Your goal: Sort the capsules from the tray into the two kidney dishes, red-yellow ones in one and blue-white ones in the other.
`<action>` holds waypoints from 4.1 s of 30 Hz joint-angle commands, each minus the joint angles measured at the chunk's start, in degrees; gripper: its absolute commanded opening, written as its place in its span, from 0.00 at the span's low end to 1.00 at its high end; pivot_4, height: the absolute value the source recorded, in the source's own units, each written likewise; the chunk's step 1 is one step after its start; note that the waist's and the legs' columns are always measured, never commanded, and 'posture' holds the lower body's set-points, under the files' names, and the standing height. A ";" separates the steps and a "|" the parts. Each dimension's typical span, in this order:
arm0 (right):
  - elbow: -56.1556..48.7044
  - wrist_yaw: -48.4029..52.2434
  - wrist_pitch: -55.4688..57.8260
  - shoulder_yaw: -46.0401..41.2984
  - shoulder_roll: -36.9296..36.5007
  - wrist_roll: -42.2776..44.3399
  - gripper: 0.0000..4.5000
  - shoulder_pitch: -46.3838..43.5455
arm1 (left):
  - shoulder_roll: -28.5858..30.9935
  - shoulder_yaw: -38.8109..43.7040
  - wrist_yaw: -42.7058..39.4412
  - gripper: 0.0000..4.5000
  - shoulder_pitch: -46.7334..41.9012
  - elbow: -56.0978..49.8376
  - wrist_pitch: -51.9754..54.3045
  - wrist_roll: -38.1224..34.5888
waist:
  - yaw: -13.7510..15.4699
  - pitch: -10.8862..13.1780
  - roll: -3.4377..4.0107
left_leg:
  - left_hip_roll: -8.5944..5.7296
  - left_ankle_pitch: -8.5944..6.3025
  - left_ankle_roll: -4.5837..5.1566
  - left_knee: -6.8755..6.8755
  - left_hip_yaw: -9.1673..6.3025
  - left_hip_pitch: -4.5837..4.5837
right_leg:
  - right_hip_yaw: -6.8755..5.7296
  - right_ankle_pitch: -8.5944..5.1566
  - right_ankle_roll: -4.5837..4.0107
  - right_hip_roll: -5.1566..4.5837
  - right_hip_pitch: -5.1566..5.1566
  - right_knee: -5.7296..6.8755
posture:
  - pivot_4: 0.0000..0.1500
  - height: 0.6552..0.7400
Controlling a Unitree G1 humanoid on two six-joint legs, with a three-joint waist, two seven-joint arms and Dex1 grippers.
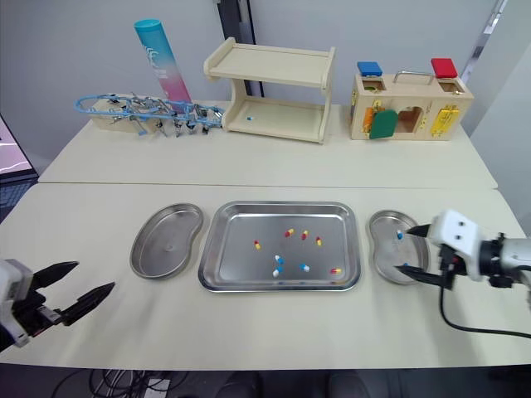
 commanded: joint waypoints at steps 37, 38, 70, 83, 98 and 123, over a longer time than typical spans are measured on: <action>-4.89 0.10 1.63 -2.80 -4.53 10.29 0.99 1.78 | -2.27 -2.84 -4.07 1.00 0.53 -5.86 1.14 -1.26 | -0.78 -0.01 0.00 | 0.01 0.01 -0.02 0.03 0.01 0.07 | 0.00 0.00 0.02 -0.02 0.11 0.07 | 1.00 1.00; -6.60 -0.74 3.18 -1.83 -4.10 11.11 0.99 0.66 | -2.49 -3.40 -3.77 1.00 0.20 -6.66 1.51 -1.47 | -0.71 -0.02 -0.01 | 0.01 0.01 -0.02 0.03 -0.01 0.06 | -0.02 0.00 0.02 -0.02 0.11 0.07 | 1.00 1.00; -22.38 -18.56 20.41 29.56 15.67 8.24 0.99 -20.16 | -6.98 -12.85 -0.15 1.00 -2.41 -18.77 1.76 -3.80 | 0.40 -0.03 -0.05 | 0.01 0.01 -0.02 0.06 -0.11 -0.03 | -0.10 0.01 0.01 -0.01 0.03 0.04 | 1.00 1.00; -19.89 -1.75 5.11 -0.03 3.56 16.92 0.99 2.11 | 0.04 -10.95 -4.59 1.00 -5.73 -15.45 3.86 -4.89 | 0.08 -0.04 -0.06 | 0.01 0.01 -0.01 0.04 -0.07 0.05 | -0.07 0.01 0.01 0.01 0.09 0.06 | 1.00 1.00; -4.34 6.81 -6.13 -10.12 -3.92 10.87 0.99 10.19 | 3.51 -4.29 -9.69 1.00 -5.25 -2.39 -1.53 -1.88 | 0.42 -0.03 -0.06 | 0.01 0.01 -0.01 0.05 -0.02 0.04 | -0.07 0.00 0.01 0.00 0.12 0.03 | 1.00 1.00; -17.90 -1.77 2.17 -8.95 0.69 15.41 1.00 13.31 | -4.25 -37.36 -4.51 0.65 -37.93 0.93 4.53 4.56 | 0.32 -0.03 -0.06 | 0.01 0.02 -0.03 0.13 -0.03 0.02 | -0.07 0.01 0.03 0.01 0.16 0.05 | 1.00 1.00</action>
